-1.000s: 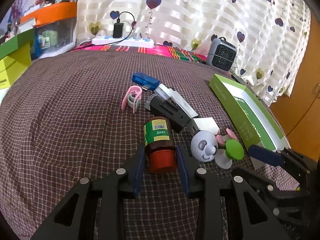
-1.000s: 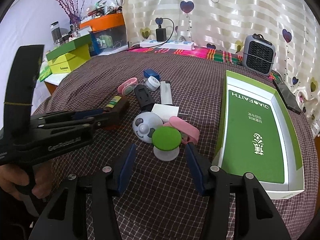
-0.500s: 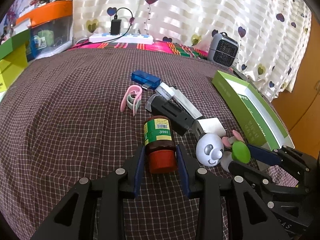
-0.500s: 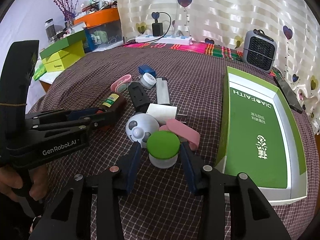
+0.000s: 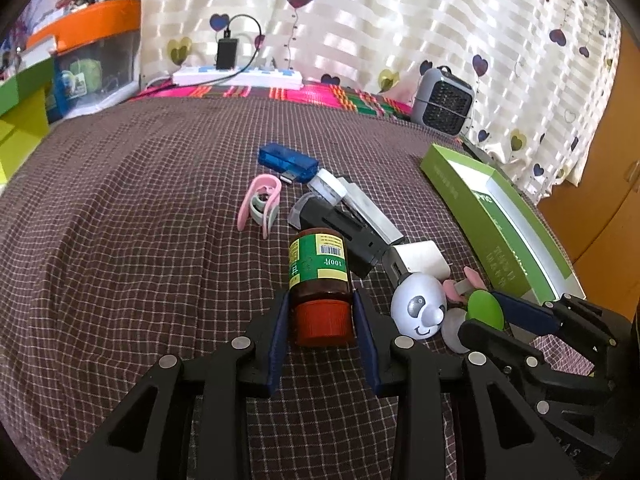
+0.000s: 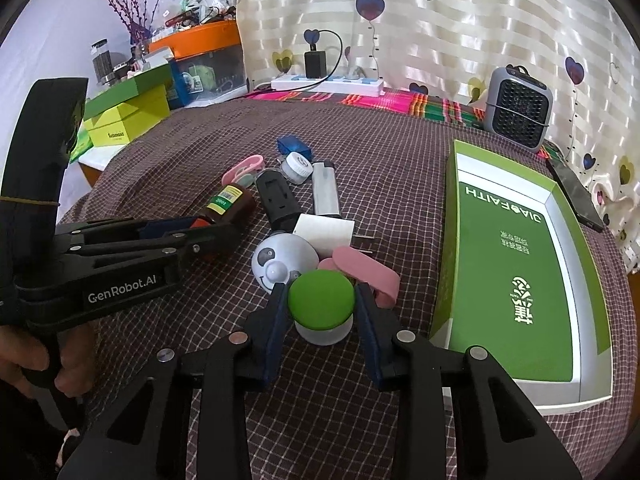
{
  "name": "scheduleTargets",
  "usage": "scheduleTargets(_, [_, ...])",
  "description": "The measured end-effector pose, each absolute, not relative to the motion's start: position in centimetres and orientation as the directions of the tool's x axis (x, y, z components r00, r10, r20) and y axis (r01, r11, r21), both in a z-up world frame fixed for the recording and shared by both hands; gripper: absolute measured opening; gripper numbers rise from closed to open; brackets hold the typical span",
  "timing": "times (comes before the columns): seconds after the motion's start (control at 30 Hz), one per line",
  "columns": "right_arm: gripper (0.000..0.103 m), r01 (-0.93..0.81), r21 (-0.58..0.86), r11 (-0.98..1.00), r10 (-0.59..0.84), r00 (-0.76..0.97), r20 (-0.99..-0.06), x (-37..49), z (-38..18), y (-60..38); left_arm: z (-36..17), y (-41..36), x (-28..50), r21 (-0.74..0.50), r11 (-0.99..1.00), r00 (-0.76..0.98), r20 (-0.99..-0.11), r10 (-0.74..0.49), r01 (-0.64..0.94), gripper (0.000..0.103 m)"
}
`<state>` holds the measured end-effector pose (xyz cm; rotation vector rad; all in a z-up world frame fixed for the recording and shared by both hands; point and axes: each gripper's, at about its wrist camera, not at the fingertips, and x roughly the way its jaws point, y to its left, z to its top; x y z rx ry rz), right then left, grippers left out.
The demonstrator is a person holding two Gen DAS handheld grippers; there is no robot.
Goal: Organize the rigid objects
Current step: 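Carry the green-topped toy toward the box with the right tool while the left tool carries the jar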
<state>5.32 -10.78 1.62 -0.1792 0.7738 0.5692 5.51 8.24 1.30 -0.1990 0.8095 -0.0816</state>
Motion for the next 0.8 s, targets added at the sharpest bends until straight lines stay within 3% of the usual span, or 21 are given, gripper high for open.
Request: scheduleTargets(0.8, [0.035, -0.549, 0.082, 0.832, 0.473, 0.624, -0.622, 1.7, 4.4, -12.9, 4.6, 5.1, 1.2, -0.194, 0.979, 0.734, -0.655, -0.18, 0.067, 0.031])
